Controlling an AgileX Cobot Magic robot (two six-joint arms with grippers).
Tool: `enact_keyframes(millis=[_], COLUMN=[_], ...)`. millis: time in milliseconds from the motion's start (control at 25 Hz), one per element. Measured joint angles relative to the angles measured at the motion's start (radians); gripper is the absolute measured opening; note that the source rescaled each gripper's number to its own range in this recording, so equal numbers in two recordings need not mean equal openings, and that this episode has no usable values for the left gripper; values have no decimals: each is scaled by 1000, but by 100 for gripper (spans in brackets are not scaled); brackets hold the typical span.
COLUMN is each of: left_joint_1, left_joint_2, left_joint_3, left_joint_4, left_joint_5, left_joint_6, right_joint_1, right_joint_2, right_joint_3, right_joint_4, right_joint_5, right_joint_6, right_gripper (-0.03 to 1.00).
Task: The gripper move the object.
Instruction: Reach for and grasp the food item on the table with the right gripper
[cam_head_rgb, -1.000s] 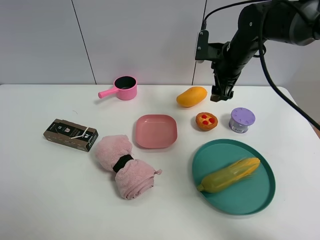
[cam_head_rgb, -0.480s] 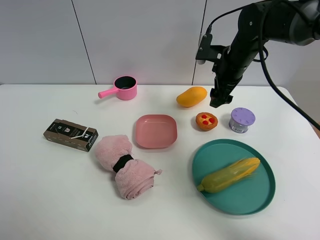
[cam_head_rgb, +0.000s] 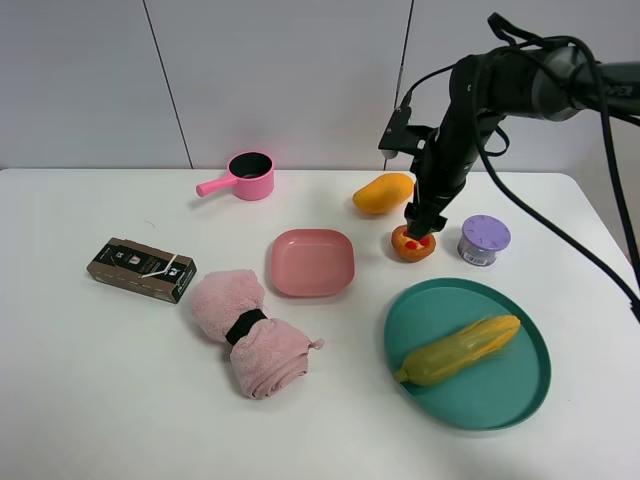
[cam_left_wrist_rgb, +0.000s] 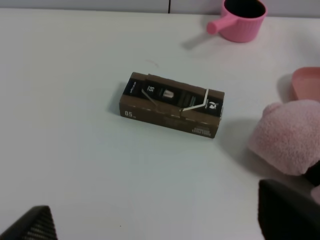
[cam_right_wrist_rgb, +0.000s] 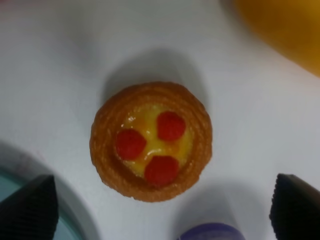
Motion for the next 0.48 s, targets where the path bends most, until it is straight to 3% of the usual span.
enact_keyframes(millis=[480], left_joint_1=[0], left_joint_2=[0], left_joint_3=[0], left_joint_4=[0], left_joint_5=[0], left_joint_6=[0], right_joint_1=[0], right_joint_2=[110], right_joint_3=[0], right_joint_4=[0], right_joint_5=[-61], right_joint_6=[14], right_gripper=[92])
